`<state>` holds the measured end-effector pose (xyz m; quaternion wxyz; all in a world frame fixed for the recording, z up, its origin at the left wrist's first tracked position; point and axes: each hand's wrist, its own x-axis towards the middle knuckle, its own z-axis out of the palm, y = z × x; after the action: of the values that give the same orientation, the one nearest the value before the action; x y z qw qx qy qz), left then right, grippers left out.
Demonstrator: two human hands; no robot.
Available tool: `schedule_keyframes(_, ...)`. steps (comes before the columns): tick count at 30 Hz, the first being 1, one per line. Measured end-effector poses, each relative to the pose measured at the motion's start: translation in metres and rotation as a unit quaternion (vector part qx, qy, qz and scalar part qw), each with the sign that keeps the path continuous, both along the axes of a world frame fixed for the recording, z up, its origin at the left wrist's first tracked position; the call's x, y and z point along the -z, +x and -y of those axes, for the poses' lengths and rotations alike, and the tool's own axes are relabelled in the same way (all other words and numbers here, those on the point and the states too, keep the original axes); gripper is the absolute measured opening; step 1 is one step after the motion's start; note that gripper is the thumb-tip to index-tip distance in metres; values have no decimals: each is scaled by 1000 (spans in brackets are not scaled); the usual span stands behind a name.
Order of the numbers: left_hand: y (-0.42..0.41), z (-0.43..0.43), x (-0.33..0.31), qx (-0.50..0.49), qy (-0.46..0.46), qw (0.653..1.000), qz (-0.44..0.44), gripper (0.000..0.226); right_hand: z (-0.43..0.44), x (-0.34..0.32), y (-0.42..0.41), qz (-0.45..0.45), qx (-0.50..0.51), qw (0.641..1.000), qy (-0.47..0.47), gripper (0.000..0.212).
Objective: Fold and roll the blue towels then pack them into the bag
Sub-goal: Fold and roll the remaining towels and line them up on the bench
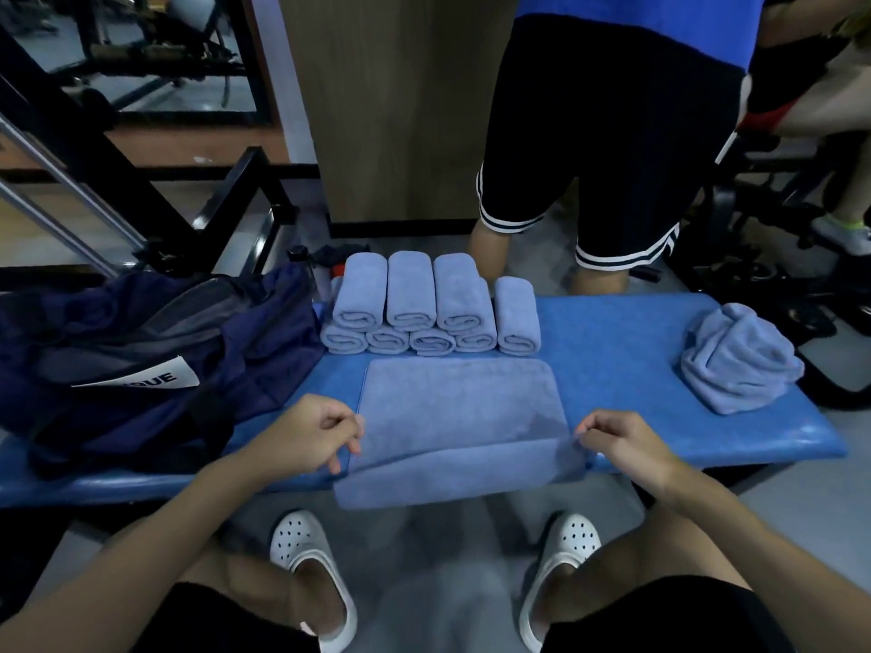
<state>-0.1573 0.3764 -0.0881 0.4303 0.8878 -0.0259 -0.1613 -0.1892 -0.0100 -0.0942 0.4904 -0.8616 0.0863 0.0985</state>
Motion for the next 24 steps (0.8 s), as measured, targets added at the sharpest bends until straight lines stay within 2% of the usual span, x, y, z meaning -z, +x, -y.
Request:
schedule_keyframes(2, 8, 4, 15, 27, 21, 998, 56, 20, -4, 12, 7, -16, -17, 1000, -19, 21)
schedule_keyframes(4, 13, 12, 30, 65, 50, 994, 70, 14, -8, 22, 15, -20, -40, 998, -54, 16)
schedule_keyframes(7, 23, 21, 43, 100, 143, 978, 113, 24, -13, 38, 27, 27, -75, 984, -162, 16)
schedule_keyframes(9, 35, 24, 44, 100, 194, 967, 133, 20, -15, 43, 37, 60, -67, 975, -202, 16)
schedule_keyframes(13, 66, 26, 49, 23, 118, 982, 143, 10, -22, 50, 64, 89, -38, 968, -230, 9)
schedule_keyframes(16, 86, 26, 59, -48, 84, 981, 170, 10, -21, 58, 85, 132, 50, 961, -237, 5)
schedule_keyframes(19, 101, 28, 74, -111, 85, 978, 154, 28, -19, 66, 103, 100, 106, 964, -223, 30)
schedule_keyframes(20, 104, 30, 78, -134, 84, 977, 143, 27, -19, 68, 109, 90, 116, 964, -224, 34)
schedule_keyframes(21, 107, 32, 80, -155, 85, 975, 132, 23, -20, 68, 113, 81, 123, 964, -223, 34)
schedule_keyframes(24, 113, 36, 84, -162, 109, 970, 143, 21, -26, 67, 120, 75, 127, 961, -235, 10)
